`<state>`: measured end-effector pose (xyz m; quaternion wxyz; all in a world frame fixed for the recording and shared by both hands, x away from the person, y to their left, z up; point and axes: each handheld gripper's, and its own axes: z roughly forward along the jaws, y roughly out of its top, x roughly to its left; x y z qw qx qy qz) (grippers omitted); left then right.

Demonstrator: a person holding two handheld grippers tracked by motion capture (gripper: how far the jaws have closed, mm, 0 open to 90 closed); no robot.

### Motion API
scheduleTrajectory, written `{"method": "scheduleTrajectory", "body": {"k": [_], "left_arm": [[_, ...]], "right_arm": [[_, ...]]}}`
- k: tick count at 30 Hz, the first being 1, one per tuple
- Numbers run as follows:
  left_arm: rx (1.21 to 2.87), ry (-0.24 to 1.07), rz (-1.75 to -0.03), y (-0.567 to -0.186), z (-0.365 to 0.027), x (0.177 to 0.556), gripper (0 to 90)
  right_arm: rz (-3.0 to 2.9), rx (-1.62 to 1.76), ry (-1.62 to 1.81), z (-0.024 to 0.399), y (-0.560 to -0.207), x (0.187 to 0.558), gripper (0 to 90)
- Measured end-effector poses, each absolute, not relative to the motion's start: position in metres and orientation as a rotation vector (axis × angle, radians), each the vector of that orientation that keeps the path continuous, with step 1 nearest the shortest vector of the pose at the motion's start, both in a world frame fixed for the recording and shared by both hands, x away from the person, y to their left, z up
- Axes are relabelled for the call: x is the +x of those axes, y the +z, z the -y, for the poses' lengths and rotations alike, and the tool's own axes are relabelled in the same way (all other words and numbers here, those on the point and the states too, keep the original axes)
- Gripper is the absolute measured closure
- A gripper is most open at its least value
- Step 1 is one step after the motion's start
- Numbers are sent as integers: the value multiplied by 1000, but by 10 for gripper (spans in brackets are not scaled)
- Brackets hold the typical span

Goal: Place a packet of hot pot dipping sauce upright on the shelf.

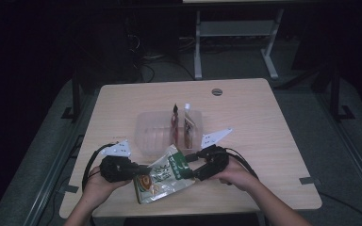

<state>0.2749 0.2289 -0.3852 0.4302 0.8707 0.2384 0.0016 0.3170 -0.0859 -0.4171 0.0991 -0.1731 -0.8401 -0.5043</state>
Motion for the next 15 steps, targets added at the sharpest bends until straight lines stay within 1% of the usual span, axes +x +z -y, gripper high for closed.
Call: {"method": "scheduleTrajectory", "body": {"k": [4,6,7,8,10,11,15], "left_arm": [[2176,-3,-556,-385,-223,273,899],[2190,1,-545,-386,-220,272,899],[2190,-3,-545,-386,-219,272,899],[2184,2,-543,-387,-219,273,899],[2180,5,-530,-386,-218,273,899],[2180,5,-530,-386,-218,273,898],[2184,26,-530,-386,-216,274,898]], "right_arm": [[2472,-478,-1473,79,-420,317,398],[2460,-443,-1475,77,-421,315,467],[2462,-442,-1472,77,-420,314,482],[2459,-434,-1468,79,-420,315,534],[2439,-442,-1457,80,-420,315,573],[2439,-442,-1457,80,-420,315,573],[2436,-383,-1438,76,-421,312,681]]}}
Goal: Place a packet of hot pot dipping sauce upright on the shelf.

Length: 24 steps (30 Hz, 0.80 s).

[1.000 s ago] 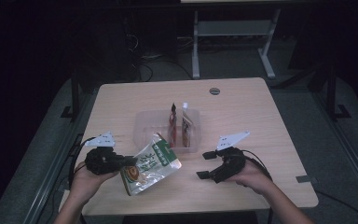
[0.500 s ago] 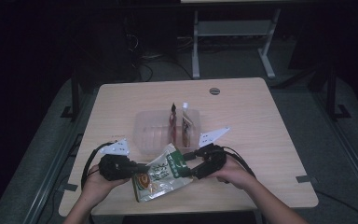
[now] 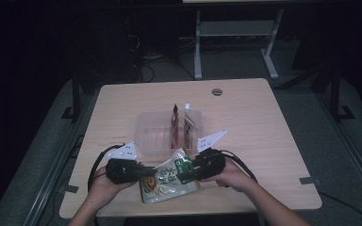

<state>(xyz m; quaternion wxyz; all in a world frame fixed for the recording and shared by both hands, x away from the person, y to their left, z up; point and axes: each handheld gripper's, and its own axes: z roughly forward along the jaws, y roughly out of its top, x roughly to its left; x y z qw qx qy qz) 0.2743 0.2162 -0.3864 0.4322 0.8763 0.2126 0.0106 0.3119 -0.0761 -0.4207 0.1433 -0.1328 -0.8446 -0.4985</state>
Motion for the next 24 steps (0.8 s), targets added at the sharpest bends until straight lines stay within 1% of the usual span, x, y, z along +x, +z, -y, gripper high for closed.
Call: {"method": "scheduleTrajectory", "body": {"k": [4,8,11,12,14,15,20,22,24], "left_arm": [[2174,25,-540,-389,-221,277,898],[2174,22,-532,-388,-221,276,898],[2176,25,-529,-390,-222,277,896],[2176,22,-531,-391,-222,277,895],[2175,20,-530,-391,-222,277,895],[2173,23,-527,-391,-222,277,893],[2156,26,-522,-391,-223,278,886],[2164,34,-517,-391,-222,277,874],[2169,39,-515,-392,-221,277,843]], "right_arm": [[2439,-358,-1431,75,-421,310,687],[2429,-376,-1447,77,-419,312,716],[2414,-374,-1448,77,-419,312,780],[2419,-375,-1445,76,-419,311,817],[2419,-374,-1444,76,-420,311,834],[2420,-374,-1451,77,-419,311,876],[2399,-365,-1477,79,-417,312,896],[2395,-364,-1481,80,-416,312,897],[2393,-359,-1489,80,-416,312,898]]}}
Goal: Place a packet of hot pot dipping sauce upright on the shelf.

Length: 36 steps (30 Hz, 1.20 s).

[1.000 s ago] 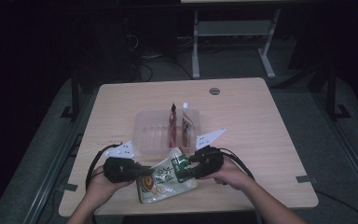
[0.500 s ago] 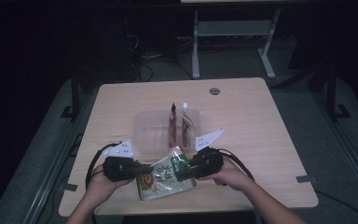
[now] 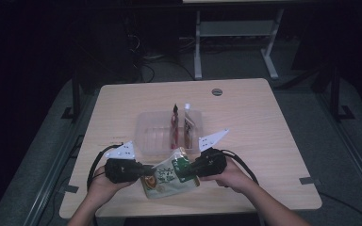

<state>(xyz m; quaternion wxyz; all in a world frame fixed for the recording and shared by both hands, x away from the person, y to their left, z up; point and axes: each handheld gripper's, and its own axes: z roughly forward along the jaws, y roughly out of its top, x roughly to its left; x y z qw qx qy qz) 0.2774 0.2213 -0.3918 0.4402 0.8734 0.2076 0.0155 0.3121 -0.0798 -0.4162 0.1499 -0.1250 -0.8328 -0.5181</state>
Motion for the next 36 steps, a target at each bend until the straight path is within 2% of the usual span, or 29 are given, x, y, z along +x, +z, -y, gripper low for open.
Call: {"method": "scheduleTrajectory", "body": {"k": [3,4,8,10,11,12,13,19,20,28,36], "left_arm": [[2148,40,-523,-391,-222,277,767],[2133,39,-529,-390,-224,277,767],[2082,58,-577,-386,-233,274,553],[2069,57,-590,-386,-237,273,535],[2064,65,-601,-385,-239,273,475],[2064,70,-610,-385,-241,272,475],[2064,71,-623,-386,-245,271,432],[2085,63,-643,-393,-244,271,352],[2098,52,-648,-396,-243,272,308],[2161,31,-646,-411,-238,275,225],[2193,25,-645,-418,-238,277,216]], "right_arm": [[2391,-351,-1510,80,-415,311,898],[2389,-346,-1516,80,-414,311,899],[2374,-335,-1561,82,-409,309,899],[2366,-335,-1570,83,-409,308,899],[2340,-342,-1595,84,-407,308,899],[2340,-342,-1595,84,-407,308,899],[2326,-341,-1618,85,-404,308,899],[2356,-317,-1643,86,-395,306,900],[2374,-302,-1652,86,-392,305,900],[2396,-274,-1666,83,-383,304,899],[2413,-247,-1685,74,-371,309,899]]}}
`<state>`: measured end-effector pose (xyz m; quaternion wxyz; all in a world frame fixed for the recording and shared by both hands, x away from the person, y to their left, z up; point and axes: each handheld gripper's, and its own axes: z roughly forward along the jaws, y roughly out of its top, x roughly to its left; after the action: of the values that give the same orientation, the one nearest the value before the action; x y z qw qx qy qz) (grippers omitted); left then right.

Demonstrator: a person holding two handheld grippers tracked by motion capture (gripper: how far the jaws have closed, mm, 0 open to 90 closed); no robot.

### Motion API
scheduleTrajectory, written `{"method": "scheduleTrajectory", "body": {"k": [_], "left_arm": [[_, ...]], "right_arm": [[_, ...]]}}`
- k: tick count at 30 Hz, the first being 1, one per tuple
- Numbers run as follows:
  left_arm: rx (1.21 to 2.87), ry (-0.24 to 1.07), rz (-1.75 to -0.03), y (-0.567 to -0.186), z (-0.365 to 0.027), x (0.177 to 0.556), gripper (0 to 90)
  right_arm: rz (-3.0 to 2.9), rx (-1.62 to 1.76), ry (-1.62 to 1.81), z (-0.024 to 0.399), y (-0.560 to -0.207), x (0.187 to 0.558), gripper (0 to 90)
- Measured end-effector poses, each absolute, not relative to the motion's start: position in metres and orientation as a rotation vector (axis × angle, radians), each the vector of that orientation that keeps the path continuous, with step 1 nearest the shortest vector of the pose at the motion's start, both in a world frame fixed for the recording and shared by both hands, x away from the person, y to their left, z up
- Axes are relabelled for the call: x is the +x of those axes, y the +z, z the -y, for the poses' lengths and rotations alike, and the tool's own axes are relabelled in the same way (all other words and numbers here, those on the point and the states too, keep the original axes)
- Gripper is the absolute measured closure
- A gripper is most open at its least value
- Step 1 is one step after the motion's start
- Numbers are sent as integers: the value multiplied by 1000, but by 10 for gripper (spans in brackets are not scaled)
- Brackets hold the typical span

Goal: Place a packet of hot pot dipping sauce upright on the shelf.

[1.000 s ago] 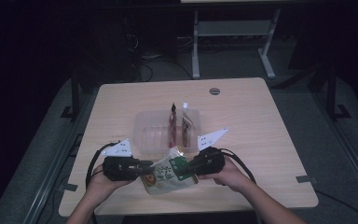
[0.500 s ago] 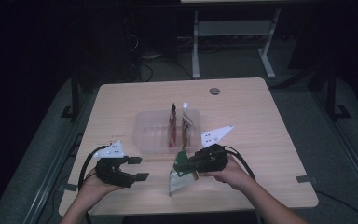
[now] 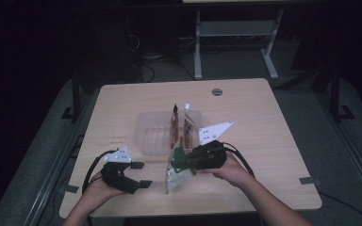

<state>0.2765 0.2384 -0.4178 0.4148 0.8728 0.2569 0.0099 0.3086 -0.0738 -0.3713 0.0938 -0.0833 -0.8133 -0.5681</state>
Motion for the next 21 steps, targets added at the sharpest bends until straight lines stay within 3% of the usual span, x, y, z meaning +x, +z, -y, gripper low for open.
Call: {"method": "scheduleTrajectory", "body": {"k": [21], "left_arm": [[2195,14,-677,-427,-246,281,216]], "right_arm": [[2441,-199,-1762,52,-332,335,899]]}}
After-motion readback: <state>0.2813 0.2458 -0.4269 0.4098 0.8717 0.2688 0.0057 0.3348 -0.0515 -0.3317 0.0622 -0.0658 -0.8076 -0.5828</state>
